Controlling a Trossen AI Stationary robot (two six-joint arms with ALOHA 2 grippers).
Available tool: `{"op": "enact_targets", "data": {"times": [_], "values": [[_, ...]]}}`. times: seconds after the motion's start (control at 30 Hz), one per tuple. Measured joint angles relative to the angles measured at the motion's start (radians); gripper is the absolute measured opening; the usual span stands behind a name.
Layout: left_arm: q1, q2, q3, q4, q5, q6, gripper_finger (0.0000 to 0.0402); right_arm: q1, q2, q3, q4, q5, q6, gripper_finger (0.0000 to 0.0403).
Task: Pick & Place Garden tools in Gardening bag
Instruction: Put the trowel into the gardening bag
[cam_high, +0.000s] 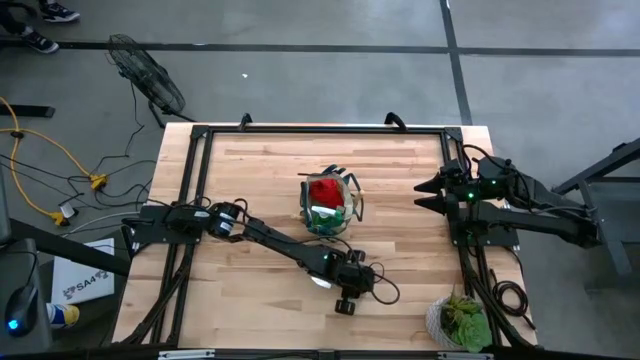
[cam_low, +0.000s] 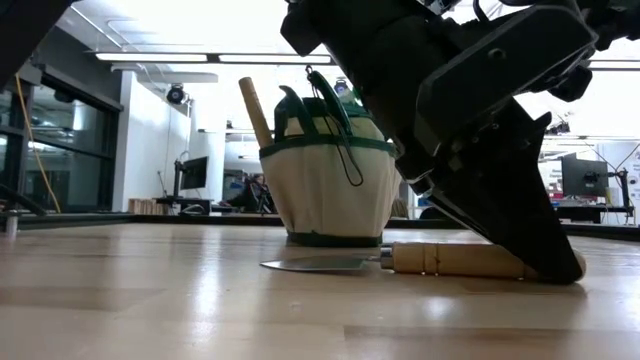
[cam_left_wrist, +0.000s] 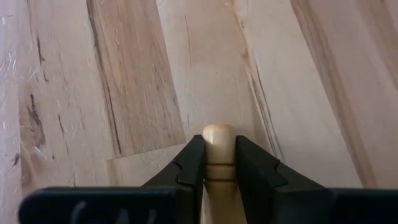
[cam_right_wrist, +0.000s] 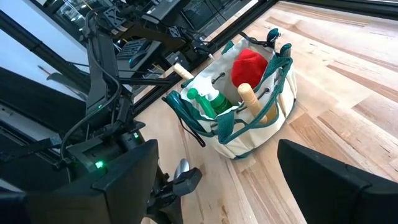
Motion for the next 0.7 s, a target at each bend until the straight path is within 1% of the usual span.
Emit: {"op": "enact_targets", "data": {"times": [0.17,0.3,0.43,0.7], "values": [[0.006,-0.010,-0.002,0.000,0.005,0.033,0.0061,0.000,0.000,0.000,0.000,0.000,0.000,0.0321],[0.015,-0.044,-0.007,-0.018,0.006,0.032,0.0061,0.000,0.000,0.000,0.000,0.000,0.000,0.0321],[0.033,-0.110,-0.006,-0.006,0.001,0.019,0.0061,0.000,0.000,0.000,0.000,0.000,0.000,0.0321],[0.079,-0.257,-0.003,0.123,-0.033,0.026,0.0061,0.000,0.000,0.000,0.000,0.000,0.000,0.0321]]}}
